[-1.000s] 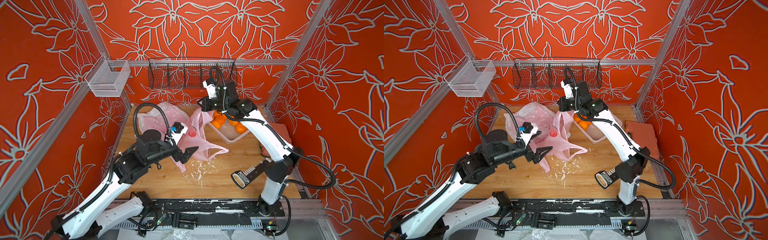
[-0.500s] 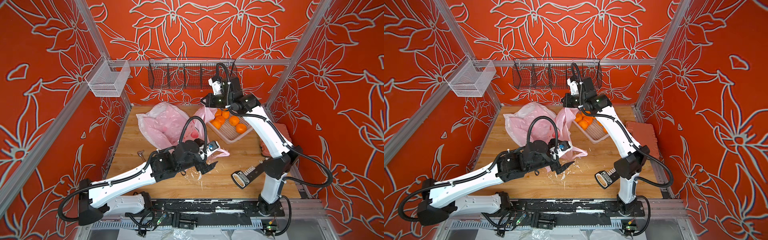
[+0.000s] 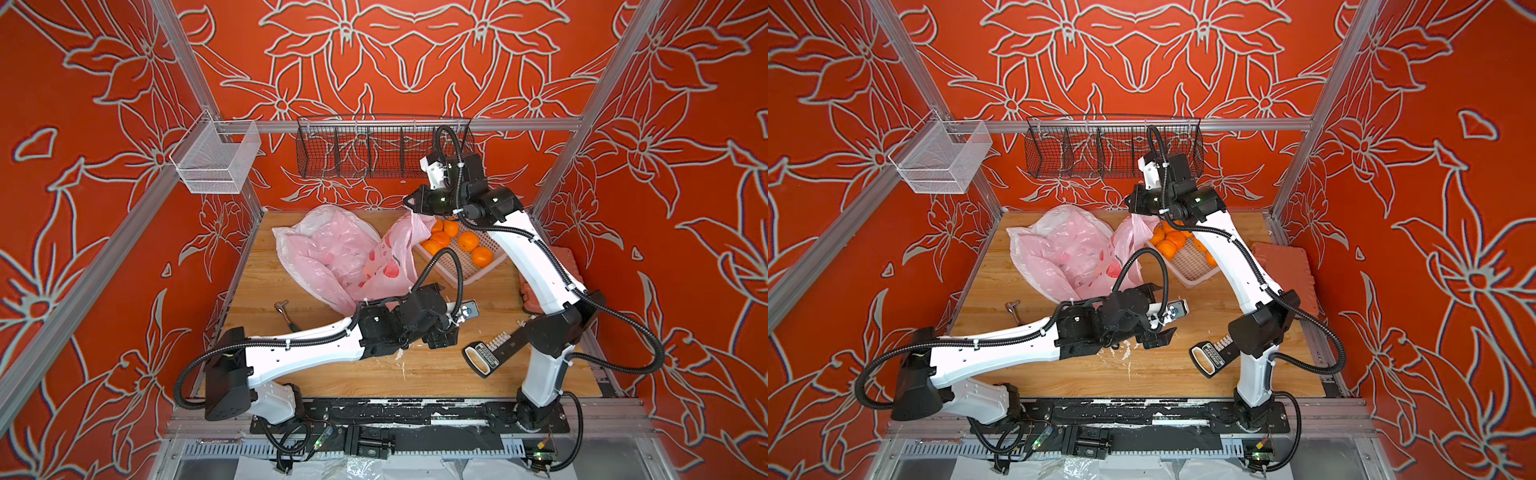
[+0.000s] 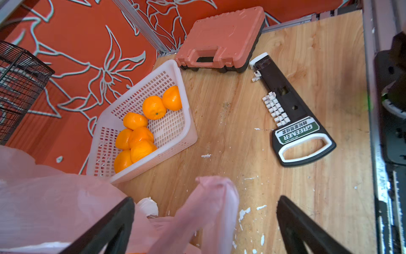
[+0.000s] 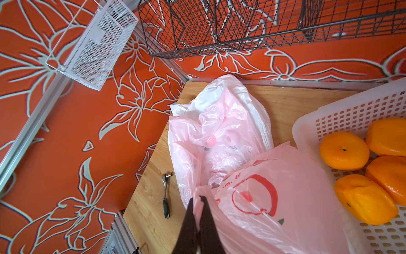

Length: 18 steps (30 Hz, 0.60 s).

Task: Place the oranges into plastic bags & tie knots
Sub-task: Adjust the plastic bag at the center of the board.

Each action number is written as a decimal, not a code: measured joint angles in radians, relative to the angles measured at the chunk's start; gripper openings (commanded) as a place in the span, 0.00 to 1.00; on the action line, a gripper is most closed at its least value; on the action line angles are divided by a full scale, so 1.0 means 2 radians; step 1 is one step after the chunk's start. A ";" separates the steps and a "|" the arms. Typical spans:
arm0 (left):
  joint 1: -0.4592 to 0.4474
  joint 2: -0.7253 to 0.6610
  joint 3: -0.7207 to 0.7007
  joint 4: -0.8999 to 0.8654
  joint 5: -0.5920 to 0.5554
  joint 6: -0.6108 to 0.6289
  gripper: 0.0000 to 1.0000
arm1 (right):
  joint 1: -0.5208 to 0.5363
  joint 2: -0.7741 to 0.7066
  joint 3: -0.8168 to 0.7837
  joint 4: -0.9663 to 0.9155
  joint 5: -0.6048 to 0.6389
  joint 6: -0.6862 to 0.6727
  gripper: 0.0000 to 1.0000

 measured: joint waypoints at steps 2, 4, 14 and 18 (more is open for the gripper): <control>-0.002 0.005 0.002 0.002 -0.010 0.013 0.58 | 0.000 0.000 0.000 0.000 0.000 0.000 0.00; -0.003 0.005 0.005 0.001 -0.015 0.019 0.36 | -0.001 0.000 0.000 0.000 0.000 0.001 0.00; 0.009 -0.087 0.020 -0.032 -0.019 -0.012 0.00 | -0.009 -0.016 -0.002 -0.002 0.013 -0.010 0.00; 0.082 -0.155 0.057 -0.040 0.022 -0.064 0.00 | -0.009 -0.066 -0.023 0.001 0.023 -0.024 0.00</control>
